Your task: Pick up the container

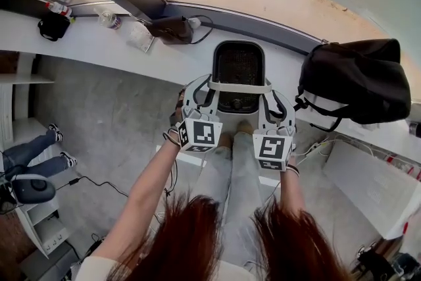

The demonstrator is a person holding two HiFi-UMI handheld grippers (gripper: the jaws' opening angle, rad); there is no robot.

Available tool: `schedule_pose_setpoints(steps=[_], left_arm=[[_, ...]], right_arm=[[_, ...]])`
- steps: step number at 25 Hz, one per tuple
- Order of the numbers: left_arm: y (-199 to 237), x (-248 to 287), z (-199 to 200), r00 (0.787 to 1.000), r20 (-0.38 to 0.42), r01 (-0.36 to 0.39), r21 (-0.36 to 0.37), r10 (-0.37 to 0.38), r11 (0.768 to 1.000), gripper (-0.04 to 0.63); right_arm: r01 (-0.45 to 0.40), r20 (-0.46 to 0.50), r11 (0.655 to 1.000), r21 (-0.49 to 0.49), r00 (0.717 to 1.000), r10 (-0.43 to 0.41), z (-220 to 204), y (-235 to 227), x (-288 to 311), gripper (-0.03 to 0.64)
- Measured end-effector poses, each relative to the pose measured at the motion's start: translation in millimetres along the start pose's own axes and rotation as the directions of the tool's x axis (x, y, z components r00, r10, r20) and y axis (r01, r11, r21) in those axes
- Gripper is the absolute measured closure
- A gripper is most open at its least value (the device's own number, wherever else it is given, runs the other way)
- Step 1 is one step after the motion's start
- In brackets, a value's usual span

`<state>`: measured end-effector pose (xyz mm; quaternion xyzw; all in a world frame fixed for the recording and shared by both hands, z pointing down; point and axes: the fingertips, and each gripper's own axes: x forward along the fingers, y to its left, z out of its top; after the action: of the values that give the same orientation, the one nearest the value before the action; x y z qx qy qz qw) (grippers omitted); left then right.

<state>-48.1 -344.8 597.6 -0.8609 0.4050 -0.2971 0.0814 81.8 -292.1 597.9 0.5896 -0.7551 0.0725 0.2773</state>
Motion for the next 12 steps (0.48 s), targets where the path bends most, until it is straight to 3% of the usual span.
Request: schedule_pose_setpoints(steps=[12], left_arm=[[11.5, 12.3, 4.9, 0.997, -0.030, -0.079, -0.060, 0.078, 0.995, 0.509]], right_arm=[[-0.063, 0.022, 0.998, -0.019, 0.998, 0.064, 13.2, -16.3, 29.1, 0.515]])
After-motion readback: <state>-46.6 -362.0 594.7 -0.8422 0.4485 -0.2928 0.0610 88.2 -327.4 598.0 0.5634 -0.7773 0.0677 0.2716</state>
